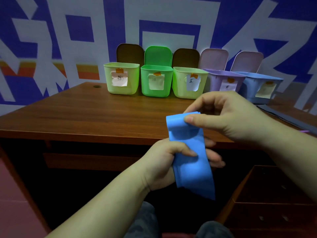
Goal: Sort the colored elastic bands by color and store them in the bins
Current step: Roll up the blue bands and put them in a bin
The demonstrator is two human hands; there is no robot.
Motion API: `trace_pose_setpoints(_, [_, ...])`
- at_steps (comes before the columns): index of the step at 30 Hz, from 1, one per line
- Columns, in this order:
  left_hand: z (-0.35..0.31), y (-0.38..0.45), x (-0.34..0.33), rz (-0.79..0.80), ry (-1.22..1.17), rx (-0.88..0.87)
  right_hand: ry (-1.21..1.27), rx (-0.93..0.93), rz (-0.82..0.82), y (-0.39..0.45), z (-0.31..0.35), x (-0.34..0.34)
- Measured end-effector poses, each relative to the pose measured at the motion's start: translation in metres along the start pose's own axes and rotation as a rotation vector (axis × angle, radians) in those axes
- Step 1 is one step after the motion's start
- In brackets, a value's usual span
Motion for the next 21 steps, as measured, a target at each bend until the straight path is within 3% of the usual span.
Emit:
trace_pose_setpoints(8, [-0.004,0.002,-0.006,0.086,0.045,-0.019,0.101,-0.045,-0.028,0.001,0.001,-0.002])
trace_pose_setpoints(21, [-0.007,0.017,-0.009,-0.038,-0.092,-0.213,-0.085,-0.047,-0.031,0.002,0.006,-0.005])
Point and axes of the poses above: each hand's wrist, its own y-axis towards the middle knuckle, its own x-axis out of the back of the hand, z = x × y, the point moved 9 cm from there along y, towards the middle knuckle, and after that the axes turned 4 degrees about z, right-handed, at the moved point
